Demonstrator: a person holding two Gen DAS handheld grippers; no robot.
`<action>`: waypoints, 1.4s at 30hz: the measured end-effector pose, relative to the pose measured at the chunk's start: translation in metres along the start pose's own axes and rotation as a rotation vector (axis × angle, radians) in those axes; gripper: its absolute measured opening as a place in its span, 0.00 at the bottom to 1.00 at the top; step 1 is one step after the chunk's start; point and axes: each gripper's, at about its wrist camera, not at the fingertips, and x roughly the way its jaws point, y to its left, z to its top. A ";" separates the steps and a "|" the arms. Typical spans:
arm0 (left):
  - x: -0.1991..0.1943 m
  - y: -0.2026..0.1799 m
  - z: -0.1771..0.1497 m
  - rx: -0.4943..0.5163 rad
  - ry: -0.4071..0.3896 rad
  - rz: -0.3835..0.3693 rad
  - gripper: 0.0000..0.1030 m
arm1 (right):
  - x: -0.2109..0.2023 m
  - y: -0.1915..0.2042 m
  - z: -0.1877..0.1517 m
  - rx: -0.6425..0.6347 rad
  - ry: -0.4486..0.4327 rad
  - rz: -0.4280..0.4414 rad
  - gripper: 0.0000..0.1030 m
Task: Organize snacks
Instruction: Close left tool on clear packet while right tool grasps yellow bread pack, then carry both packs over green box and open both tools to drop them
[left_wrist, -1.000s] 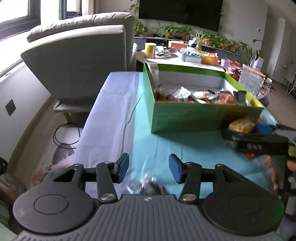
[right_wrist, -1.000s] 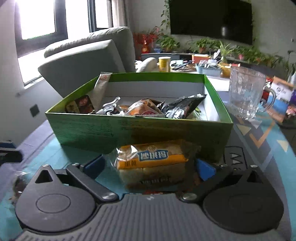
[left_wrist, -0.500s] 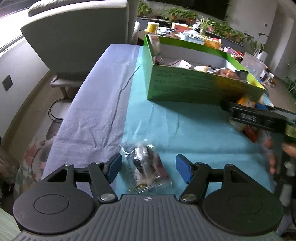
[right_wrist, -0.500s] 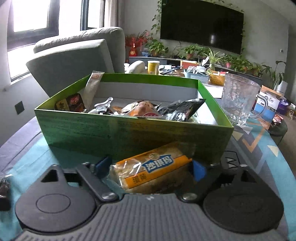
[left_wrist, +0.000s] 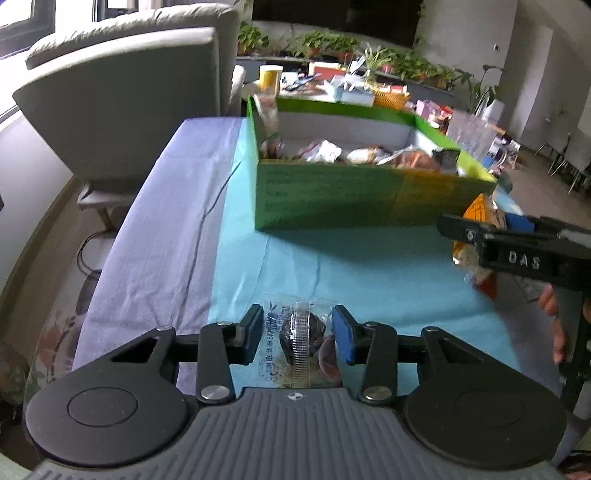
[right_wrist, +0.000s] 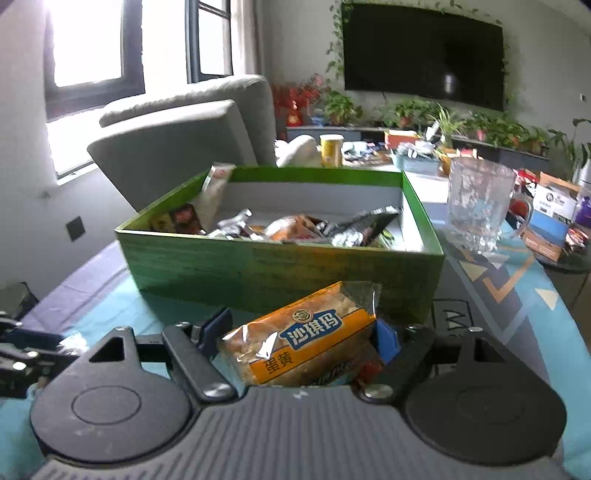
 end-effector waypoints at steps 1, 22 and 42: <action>-0.001 -0.001 0.003 0.002 -0.008 -0.001 0.37 | -0.004 0.000 0.001 0.002 -0.011 0.007 0.76; -0.002 -0.039 0.104 0.135 -0.270 -0.051 0.38 | -0.019 -0.016 0.071 0.008 -0.285 0.010 0.76; 0.024 -0.036 0.110 0.105 -0.233 -0.045 0.38 | -0.034 -0.041 -0.021 0.025 0.021 0.076 0.76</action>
